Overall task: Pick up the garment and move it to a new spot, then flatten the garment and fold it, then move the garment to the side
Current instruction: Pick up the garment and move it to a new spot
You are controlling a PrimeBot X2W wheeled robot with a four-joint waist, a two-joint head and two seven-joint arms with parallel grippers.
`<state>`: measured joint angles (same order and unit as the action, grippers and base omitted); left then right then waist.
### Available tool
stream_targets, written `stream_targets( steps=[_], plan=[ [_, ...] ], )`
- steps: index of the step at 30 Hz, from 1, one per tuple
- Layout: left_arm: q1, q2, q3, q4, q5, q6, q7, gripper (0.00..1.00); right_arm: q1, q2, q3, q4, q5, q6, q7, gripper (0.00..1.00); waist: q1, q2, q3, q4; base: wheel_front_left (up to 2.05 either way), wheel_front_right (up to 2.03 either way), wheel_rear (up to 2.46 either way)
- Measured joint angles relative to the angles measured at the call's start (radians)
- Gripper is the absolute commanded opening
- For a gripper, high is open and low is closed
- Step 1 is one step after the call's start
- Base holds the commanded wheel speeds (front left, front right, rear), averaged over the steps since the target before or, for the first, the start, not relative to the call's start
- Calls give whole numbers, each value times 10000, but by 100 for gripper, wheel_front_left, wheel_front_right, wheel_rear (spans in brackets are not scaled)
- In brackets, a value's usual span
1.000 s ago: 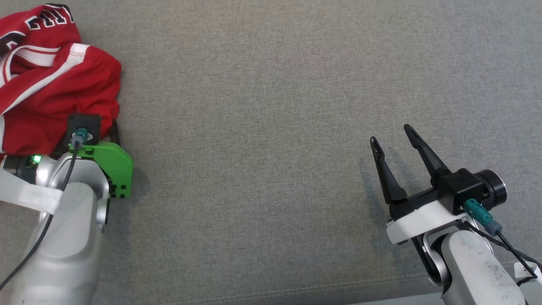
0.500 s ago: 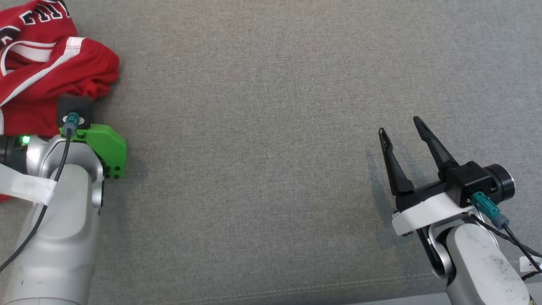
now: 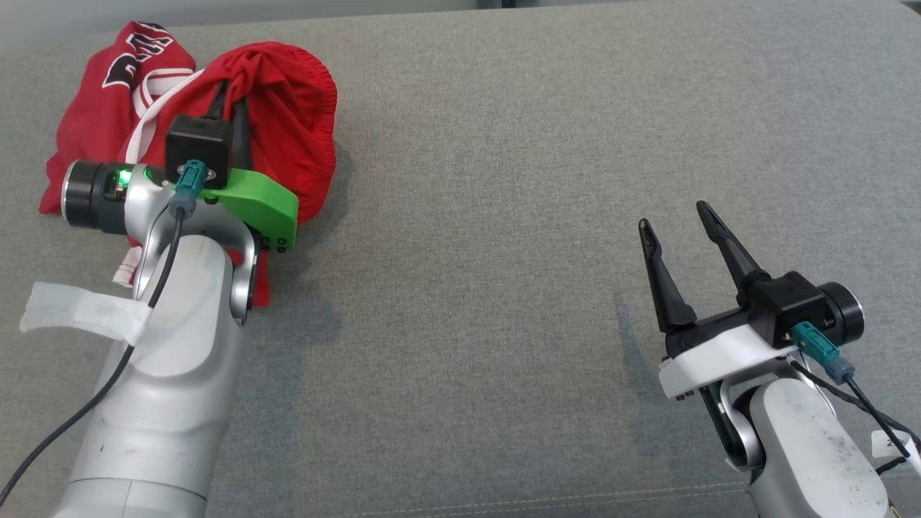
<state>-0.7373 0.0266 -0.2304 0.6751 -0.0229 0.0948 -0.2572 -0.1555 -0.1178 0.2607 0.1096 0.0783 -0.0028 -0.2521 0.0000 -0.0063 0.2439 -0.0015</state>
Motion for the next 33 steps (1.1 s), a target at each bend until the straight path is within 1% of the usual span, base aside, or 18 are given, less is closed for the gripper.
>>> stream_targets(
  steps=[5, 10, 12, 14, 16, 20, 22, 26, 28, 32, 33],
  plan=[
    [0, 4, -205, -466, -119, -276, 0, 0, 69, 104, 29, 174, 35, 0, -2, 100, 0, 0, -561, -49, 0, 0, 0],
    [-6, -23, -654, -1118, -313, -692, 0, 0, 280, 203, 107, 295, 38, 0, -13, 100, 0, 0, -1033, -261, 0, 0, 0],
    [-7, -38, -817, -1365, -410, -800, 0, 0, 292, 213, 128, 299, 38, 0, -13, 100, 0, 0, -1148, -422, 0, 0, 0],
    [-5, -44, -1035, -1561, -596, -1030, 0, 0, 327, 217, 161, 305, 38, 0, -13, 100, 0, 0, -1246, -606, 0, 0, 0],
    [-3, -44, -1292, -1701, -725, -1172, 0, 0, 380, 222, 209, 309, 42, 0, -13, 100, 0, 0, -1326, -805, 0, 0, 0],
    [145, -40, -1852, -1670, -832, -1534, 0, 0, 417, 251, 305, 307, 111, 6, -13, 100, 0, 0, -1426, -1244, 0, 0, 0],
    [362, -33, -2245, -1666, -1080, -1684, 0, 0, 421, 251, 307, 305, 111, -2, -13, 100, 0, 0, -1447, -1484, 0, 0, 0],
    [803, -29, -2922, -1586, -1471, -1739, 0, 0, 443, 255, 299, 284, 113, -8, -13, 100, 0, 0, -1439, -1985, 0, 0, 0],
    [940, -25, -3179, -1446, -1609, -1737, 0, 0, 448, 267, 301, 268, 144, -73, -13, 100, 0, 0, -1408, -2243, 0, 0, 0],
    [1123, -13, -3597, -1135, -1789, -1735, 73, 0, 447, 314, 360, 190, 211, -69, -13, 100, 0, 0, -1295, -2759, 0, 0, 0],
    [1197, -6, -3756, -980, -1875, -1724, 134, 0, 444, 360, 395, 155, 213, -65, -13, 100, 0, 0, -1211, -3017, 0, 0, 0]
  ],
)
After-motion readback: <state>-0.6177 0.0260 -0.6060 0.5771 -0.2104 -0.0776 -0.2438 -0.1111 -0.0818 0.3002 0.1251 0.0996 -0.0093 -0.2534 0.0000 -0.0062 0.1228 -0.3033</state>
